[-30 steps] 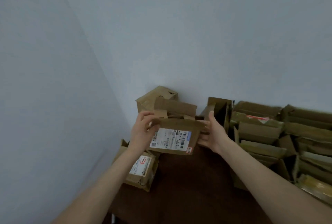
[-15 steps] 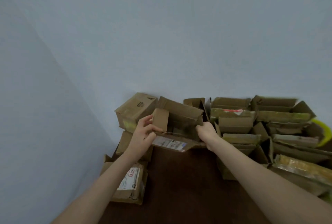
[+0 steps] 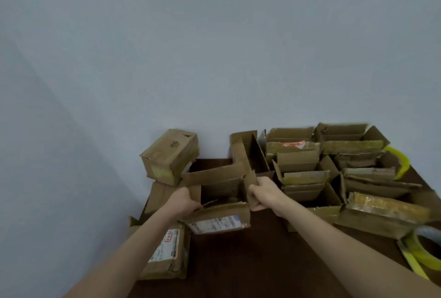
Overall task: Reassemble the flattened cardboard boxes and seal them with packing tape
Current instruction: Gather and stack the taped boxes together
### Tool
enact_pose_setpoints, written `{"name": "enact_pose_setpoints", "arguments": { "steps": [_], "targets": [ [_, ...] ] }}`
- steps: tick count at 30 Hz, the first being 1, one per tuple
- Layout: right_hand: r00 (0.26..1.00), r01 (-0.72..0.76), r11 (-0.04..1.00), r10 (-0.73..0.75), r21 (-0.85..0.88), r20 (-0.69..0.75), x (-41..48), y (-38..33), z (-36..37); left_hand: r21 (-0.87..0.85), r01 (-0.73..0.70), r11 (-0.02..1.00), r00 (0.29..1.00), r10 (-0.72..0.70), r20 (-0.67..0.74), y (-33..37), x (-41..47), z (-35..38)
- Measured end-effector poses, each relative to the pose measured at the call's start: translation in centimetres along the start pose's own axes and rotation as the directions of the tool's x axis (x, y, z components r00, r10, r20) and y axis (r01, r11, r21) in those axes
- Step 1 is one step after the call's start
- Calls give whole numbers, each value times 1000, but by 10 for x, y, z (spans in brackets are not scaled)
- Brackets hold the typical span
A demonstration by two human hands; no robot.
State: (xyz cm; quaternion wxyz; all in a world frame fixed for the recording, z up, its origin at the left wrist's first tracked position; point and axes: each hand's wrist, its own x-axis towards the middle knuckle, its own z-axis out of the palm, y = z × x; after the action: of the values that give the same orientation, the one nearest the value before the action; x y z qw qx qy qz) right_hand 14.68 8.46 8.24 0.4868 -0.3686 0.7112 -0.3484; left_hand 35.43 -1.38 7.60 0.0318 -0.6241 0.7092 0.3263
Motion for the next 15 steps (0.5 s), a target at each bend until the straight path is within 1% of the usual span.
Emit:
{"name": "enact_pose_setpoints", "arguments": {
  "steps": [2, 3, 5, 6, 7, 8, 9, 11, 12, 13, 15],
  "targets": [
    [999, -45, 997, 45, -57, 4, -1, 16, -3, -8, -8, 1000, 999, 8, 38, 4, -5, 11],
    [997, -71, 993, 68, -94, -32, 0, 23, -6, -38, -16, 999, 999, 17, 28, 7, -4, 18],
    [982, -142, 978, 121, -150, -144, 3, 34, -13, -211, -5, 977, 1000, 10, 24, 9, 1, 29],
    [973, -184, 967, 153, -177, -174, 5, 37, -17, -306, 8, 952, 999, 2, 32, 10, 2, 32],
    [964, -224, 954, 186, -201, -192, 6, 39, -21, -367, 13, 930, 999, -1, 33, 10, 2, 35],
    [958, -258, 937, 216, -235, -190, 5, 36, -23, -391, 16, 920, 1000, -4, 31, 10, 3, 39],
    [958, -257, 919, 203, -297, -202, 6, 32, -26, -373, 7, 928, 1000, 0, 19, 11, 4, 41],
    [948, -181, 859, 23, -479, -318, 16, 14, -34, -320, -16, 947, 1000, 15, -6, 14, 10, 44],
    [930, -144, 831, -71, -537, -359, 21, 1, -37, -299, -24, 954, 1000, 28, 7, 16, 14, 42],
    [919, -102, 810, -145, -578, -366, 28, -11, -39, -280, -25, 960, 998, 39, 45, 19, 18, 40],
    [928, -61, 784, -183, -618, -323, 44, -32, -38, -276, 26, 961, 984, 24, 176, 24, 29, 30]
  ]
}}
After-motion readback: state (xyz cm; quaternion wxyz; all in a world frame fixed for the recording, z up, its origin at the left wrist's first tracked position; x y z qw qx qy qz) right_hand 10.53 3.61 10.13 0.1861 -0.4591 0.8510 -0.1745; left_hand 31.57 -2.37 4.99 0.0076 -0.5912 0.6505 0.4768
